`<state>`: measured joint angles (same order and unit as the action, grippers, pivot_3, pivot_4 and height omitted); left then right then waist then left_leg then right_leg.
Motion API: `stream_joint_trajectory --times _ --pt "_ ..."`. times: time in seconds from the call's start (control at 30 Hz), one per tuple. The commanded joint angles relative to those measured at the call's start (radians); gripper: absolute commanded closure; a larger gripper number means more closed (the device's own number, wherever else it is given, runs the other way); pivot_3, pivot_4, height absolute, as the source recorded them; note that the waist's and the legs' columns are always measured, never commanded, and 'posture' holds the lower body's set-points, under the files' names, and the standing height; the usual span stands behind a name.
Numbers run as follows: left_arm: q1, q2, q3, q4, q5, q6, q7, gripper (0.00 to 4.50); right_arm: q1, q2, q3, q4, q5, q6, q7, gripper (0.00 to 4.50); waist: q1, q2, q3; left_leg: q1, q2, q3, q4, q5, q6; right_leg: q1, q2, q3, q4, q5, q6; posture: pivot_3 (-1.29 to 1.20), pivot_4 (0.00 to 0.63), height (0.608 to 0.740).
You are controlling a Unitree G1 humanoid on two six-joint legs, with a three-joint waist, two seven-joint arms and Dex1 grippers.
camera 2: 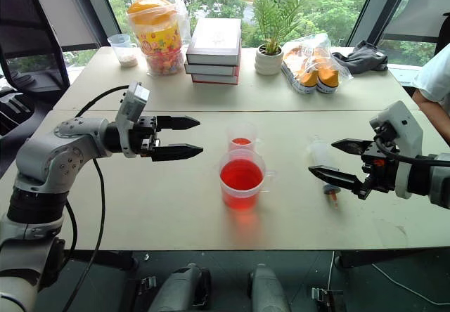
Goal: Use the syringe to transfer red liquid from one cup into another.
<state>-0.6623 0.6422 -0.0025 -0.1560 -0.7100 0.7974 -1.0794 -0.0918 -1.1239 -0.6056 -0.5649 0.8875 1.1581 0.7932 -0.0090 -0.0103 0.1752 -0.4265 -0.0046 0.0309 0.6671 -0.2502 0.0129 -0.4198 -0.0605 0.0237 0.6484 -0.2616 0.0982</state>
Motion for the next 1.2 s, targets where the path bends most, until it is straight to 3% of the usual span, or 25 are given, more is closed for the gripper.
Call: stream_joint_trajectory --times 0.03,0.53,0.8,1.07,1.2 --pt "-0.026 -0.019 0.027 0.001 -0.001 -0.025 0.028 0.0 -0.016 -0.029 -0.042 -0.005 0.005 -0.003 -0.002 0.04 0.0 0.0 0.0 0.0 0.0 0.0 0.0 0.0 0.0 0.0 0.0 0.0 0.0 0.0 0.0 0.0 0.15 0.74" --pt "-0.035 -0.037 0.022 -0.032 -0.021 -0.001 0.053 0.0 -0.024 -0.042 0.013 0.027 -0.037 -0.037 -0.02 0.04 0.0 0.0 0.0 0.0 0.0 0.0 0.0 0.0 0.0 0.0 0.0 0.0 0.0 0.0 0.0 0.0 0.15 0.74" --pt "-0.039 -0.047 0.008 -0.03 -0.016 -0.007 0.053 0.0 -0.085 -0.049 0.102 0.078 -0.09 -0.079 -0.035 0.04 -0.001 0.0 0.0 0.0 0.0 0.0 0.0 0.0 0.0 0.0 0.0 0.0 0.0 0.0 0.0 0.0 0.15 0.74" --pt "-0.051 -0.048 0.007 -0.003 -0.006 -0.028 0.026 0.0 -0.423 -0.065 0.406 0.307 -0.151 0.166 -0.151 0.04 -0.003 0.0 0.0 0.001 0.0 0.001 0.0 0.0 0.0 -0.001 -0.001 0.001 0.001 0.0 0.0 0.0 0.15 0.74" --pt "-0.044 -0.064 -0.007 0.005 0.011 -0.051 0.02 0.0 -0.588 -0.012 0.579 0.445 -0.217 0.26 -0.171 0.04 -0.003 0.0 0.0 0.0 0.0 0.0 -0.001 0.0 0.0 -0.002 -0.002 0.001 0.0 0.0 -0.001 0.0 0.15 0.74"
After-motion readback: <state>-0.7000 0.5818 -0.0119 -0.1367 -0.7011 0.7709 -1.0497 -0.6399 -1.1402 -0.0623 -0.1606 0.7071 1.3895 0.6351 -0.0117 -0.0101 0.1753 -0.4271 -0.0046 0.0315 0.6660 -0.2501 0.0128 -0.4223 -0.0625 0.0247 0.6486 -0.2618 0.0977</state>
